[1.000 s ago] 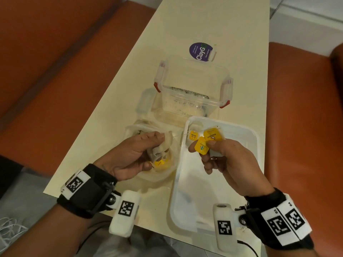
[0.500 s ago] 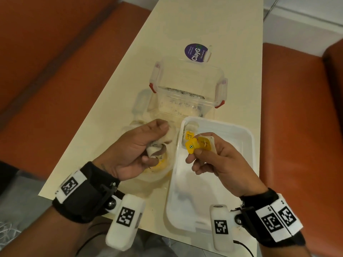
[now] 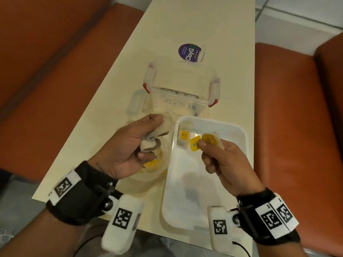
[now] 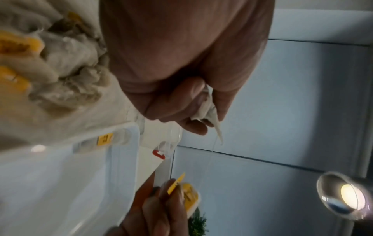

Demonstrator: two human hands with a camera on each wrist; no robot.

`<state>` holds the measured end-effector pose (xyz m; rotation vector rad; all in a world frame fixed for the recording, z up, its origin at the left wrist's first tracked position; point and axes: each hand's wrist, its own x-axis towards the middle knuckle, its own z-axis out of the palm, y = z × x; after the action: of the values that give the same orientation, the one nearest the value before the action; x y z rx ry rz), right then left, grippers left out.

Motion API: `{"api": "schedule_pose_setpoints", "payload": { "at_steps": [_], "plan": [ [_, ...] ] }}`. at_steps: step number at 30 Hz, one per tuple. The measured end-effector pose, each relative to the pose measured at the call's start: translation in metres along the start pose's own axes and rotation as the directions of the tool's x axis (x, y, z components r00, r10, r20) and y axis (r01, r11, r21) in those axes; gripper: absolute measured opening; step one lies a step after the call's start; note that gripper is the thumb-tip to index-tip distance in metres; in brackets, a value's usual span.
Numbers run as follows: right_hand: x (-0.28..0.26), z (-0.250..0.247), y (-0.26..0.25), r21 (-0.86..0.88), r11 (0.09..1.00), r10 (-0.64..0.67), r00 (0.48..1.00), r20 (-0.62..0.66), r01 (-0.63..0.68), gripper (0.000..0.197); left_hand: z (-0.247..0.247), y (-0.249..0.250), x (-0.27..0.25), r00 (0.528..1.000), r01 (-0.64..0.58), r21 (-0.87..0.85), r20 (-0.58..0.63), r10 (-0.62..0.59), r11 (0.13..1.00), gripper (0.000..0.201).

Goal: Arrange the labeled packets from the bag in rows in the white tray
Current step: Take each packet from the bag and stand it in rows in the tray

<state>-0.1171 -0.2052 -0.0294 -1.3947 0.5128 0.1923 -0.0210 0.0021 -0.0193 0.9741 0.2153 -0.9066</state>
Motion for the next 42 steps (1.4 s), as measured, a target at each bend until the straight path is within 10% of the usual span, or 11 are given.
{"api": "schedule_pose_setpoints", "payload": {
  "at_steps": [7, 11, 16, 23, 29, 34, 38, 42],
  "plan": [
    [0.002, -0.001, 0.003, 0.034, 0.999, 0.034, 0.999, -0.029, -0.033, 0.037, 0.005, 0.008, 0.002, 0.998, 0.037, -0.118, -0.037, -0.041, 0.992, 0.014],
    [0.003, -0.013, 0.003, -0.15, 0.989, -0.02, 0.999, -0.045, 0.013, 0.026, -0.003, 0.024, -0.004, 0.984, -0.083, 0.27, -0.128, 0.121, 0.959, 0.013],
    [0.002, -0.019, 0.004, -0.21, 0.976, -0.072, 0.997, -0.042, 0.061, 0.031, -0.009, 0.03, -0.006, 0.95, -0.133, 0.737, -0.095, 0.296, 0.662, 0.008],
    [0.004, -0.018, 0.001, -0.151, 0.986, -0.084, 0.995, -0.061, 0.074, 0.028, -0.012, 0.023, -0.01, 0.999, 0.009, 0.249, -0.034, -0.001, 0.968, 0.016],
    [0.006, -0.017, 0.0, -0.249, 0.96, -0.147, 0.986, -0.073, 0.125, 0.025, -0.001, -0.001, -0.022, 0.954, 0.048, 0.208, 0.281, -0.106, 0.977, 0.014],
    [-0.003, -0.036, -0.014, -0.479, 0.87, -0.062, 0.99, 0.128, 0.116, 0.009, 0.001, 0.016, -0.011, 0.997, -0.077, 0.03, 0.02, 0.077, 0.997, 0.026],
    [-0.01, -0.03, -0.021, -0.22, 0.975, 0.058, 0.971, 0.231, -0.006, 0.024, 0.001, 0.016, -0.002, 0.997, -0.058, 0.224, -0.035, 0.067, 0.973, 0.036],
    [-0.008, -0.02, -0.016, -0.361, 0.931, 0.041, 0.97, 0.241, 0.051, 0.043, 0.014, -0.006, -0.001, 0.999, -0.011, 0.393, -0.031, 0.025, 0.919, 0.029]
  ]
}}
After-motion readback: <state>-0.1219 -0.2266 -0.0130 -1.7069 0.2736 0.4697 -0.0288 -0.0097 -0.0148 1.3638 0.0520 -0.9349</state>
